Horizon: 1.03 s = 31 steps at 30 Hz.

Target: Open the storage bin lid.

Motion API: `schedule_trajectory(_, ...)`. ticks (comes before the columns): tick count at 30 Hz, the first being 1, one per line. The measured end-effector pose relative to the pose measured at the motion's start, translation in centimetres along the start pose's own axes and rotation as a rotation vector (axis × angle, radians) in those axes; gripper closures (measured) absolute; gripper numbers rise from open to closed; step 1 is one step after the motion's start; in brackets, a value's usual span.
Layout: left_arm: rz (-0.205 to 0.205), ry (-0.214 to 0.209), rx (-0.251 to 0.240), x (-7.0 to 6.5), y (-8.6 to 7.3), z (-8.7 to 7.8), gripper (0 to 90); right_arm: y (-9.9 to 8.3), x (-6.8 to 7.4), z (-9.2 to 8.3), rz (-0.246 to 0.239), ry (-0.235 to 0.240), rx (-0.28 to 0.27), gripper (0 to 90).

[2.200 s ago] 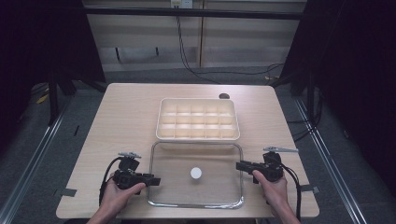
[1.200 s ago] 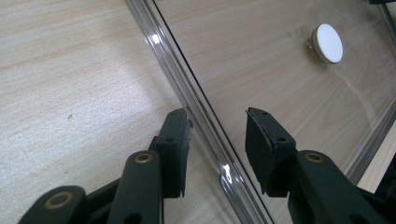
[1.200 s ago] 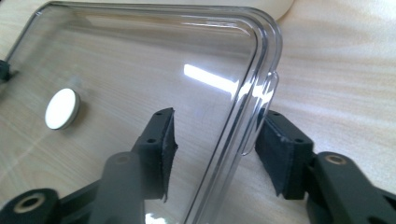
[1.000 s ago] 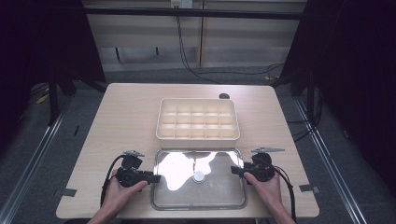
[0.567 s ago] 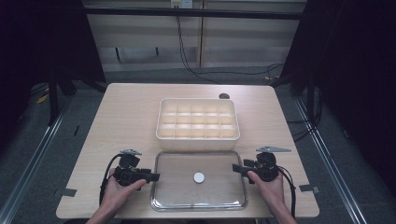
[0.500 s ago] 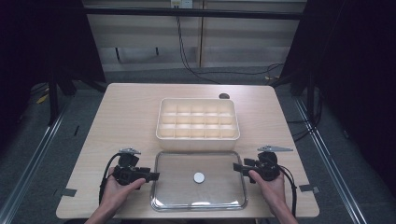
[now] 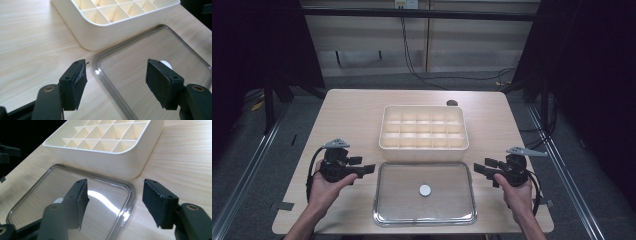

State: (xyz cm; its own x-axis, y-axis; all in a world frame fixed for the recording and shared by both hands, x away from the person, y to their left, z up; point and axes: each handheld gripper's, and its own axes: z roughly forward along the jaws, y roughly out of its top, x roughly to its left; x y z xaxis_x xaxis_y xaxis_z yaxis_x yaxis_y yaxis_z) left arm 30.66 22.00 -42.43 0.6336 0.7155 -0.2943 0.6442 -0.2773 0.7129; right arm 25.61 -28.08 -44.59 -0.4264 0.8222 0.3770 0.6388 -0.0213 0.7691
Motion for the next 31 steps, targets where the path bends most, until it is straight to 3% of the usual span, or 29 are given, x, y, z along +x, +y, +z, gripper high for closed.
schedule_trajectory(3,0.003,0.014,-0.005,0.5,-0.3,-0.4,33.2,-0.2,-0.5,-0.7,0.013,-0.008,-0.019,36.4)
schedule_trajectory(5,-0.022,0.033,-0.01,1.3,-1.3,-0.8,33.2,-0.3,-0.8,-1.2,0.018,-0.018,-0.033,36.1)
schedule_trajectory(13,-0.061,0.071,0.002,3.0,-4.1,-1.7,33.0,-1.2,-1.4,-2.6,0.013,-0.068,-0.044,36.0)
schedule_trajectory(20,-0.065,0.086,0.003,3.6,-5.9,-2.4,32.6,-1.9,-2.5,-4.2,0.045,-0.111,-0.097,35.7)
schedule_trajectory(22,-0.079,0.105,-0.018,3.8,-6.5,-2.6,32.6,-2.0,-2.8,-4.6,0.037,-0.125,-0.099,35.6)
schedule_trajectory(24,-0.05,0.097,-0.001,3.7,-7.0,-2.7,32.6,-2.2,-3.1,-4.9,0.045,-0.136,-0.104,35.3)
schedule_trajectory(25,-0.054,0.114,-0.009,3.9,-7.3,-2.7,32.8,-2.3,-3.2,-4.9,0.044,-0.136,-0.102,35.2)
schedule_trajectory(28,-0.119,0.106,-0.014,4.2,-7.4,-2.7,32.9,-2.6,-3.4,-4.9,0.049,-0.148,-0.091,34.7)
schedule_trajectory(31,-0.109,0.097,-0.034,4.0,-6.9,-2.7,32.9,-2.7,-3.3,-4.6,0.036,-0.155,-0.074,34.1)
